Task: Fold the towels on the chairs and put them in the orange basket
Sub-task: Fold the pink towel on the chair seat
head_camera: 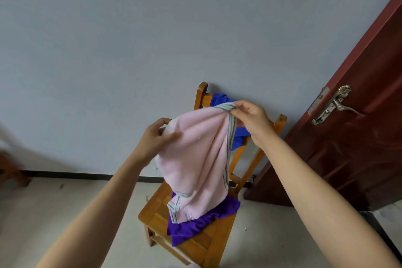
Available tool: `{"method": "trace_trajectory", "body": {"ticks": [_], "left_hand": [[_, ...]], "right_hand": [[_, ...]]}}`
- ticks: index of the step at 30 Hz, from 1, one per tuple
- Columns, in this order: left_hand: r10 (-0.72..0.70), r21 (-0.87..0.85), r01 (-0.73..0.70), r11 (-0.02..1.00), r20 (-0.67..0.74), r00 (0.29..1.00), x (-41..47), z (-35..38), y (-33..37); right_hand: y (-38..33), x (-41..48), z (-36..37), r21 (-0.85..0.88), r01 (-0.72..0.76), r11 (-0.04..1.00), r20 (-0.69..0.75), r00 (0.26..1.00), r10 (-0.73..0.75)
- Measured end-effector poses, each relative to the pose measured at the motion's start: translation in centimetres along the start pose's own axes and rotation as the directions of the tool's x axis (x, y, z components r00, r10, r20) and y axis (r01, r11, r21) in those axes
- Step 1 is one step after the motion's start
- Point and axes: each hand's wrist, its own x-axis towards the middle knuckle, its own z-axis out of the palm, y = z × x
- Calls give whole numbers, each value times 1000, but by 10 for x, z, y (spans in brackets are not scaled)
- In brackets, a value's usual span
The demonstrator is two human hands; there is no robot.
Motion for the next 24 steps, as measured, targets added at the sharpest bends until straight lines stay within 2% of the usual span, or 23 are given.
{"method": "trace_trajectory", "body": {"ticks": [3, 5, 8, 11, 13, 16, 20, 24], "left_hand": [[-90, 254, 48, 966, 153, 984, -10, 11, -14], [-179, 321, 121, 939, 159, 971, -16, 24, -35], [-183, 209, 154, 966, 131, 974, -21, 35, -38], [-106, 114, 84, 990, 199, 974, -20, 39, -16], [-48, 77, 36, 996, 164, 985, -20, 40, -4], [-63, -18, 64, 998, 52, 997, -22, 33, -2], [-197, -108, 193, 975, -23, 980, -25, 5, -26], [-316, -148, 298, 943, -117, 942, -19, -38, -65]], "right_hand": [[-13, 4, -9, 141, 31, 989, -82, 996, -20], [-23, 5, -18, 160, 63, 985, -131, 991, -42], [-31, 1, -47, 129, 91, 988, -254, 966, -55], [-29, -1, -81, 67, 56, 996, -370, 929, -27], [-28, 1, -93, 16, 30, 999, -401, 916, -21], [-22, 9, -87, -48, 18, 999, -402, 915, -35], [3, 33, -45, -143, -72, 987, -359, 933, 16], [40, 70, 21, -210, -141, 968, -249, 965, 87]]}}
